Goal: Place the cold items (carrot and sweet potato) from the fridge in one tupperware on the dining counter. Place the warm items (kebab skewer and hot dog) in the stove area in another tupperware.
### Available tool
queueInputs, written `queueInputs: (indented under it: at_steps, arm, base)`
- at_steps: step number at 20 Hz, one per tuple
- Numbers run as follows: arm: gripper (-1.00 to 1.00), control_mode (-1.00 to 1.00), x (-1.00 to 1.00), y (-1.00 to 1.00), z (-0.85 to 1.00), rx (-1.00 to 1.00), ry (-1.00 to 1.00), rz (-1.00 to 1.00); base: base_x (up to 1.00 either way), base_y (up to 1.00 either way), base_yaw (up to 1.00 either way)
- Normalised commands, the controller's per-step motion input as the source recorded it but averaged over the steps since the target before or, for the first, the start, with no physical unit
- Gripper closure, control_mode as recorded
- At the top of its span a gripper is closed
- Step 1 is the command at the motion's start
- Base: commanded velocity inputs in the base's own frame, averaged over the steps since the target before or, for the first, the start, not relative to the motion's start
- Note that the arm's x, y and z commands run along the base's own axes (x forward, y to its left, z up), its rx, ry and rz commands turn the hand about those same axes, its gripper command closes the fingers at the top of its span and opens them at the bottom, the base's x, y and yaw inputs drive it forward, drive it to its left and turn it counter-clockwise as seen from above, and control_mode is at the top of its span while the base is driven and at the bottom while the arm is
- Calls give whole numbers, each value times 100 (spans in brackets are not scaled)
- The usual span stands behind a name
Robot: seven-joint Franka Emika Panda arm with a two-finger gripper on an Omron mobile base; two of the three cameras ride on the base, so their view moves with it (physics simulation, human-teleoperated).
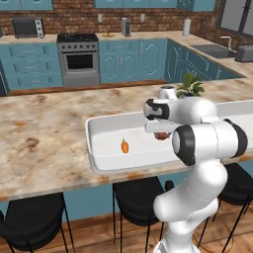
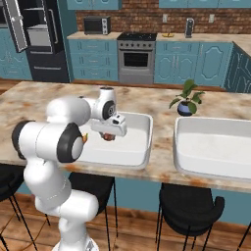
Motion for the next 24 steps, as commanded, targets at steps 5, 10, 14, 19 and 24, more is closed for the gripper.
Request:
queueInputs:
  at_steps: [5, 10, 14, 19, 24]
  arm:
    - [100, -100, 59, 0, -16, 0, 1, 0]
    - [-100, -100, 27, 0, -21, 0, 1, 0]
    - [-100, -100, 0, 0, -18, 0, 1, 0]
    - [-100, -100, 2, 0, -10, 0, 1, 0]
    - [-100, -100, 24, -3, -4, 5, 11, 0]
  base:
    - [0, 0, 0]
    - [0, 0, 0]
    - [0, 0, 0]
    - [0, 0, 0]
    - [0, 0, 0]
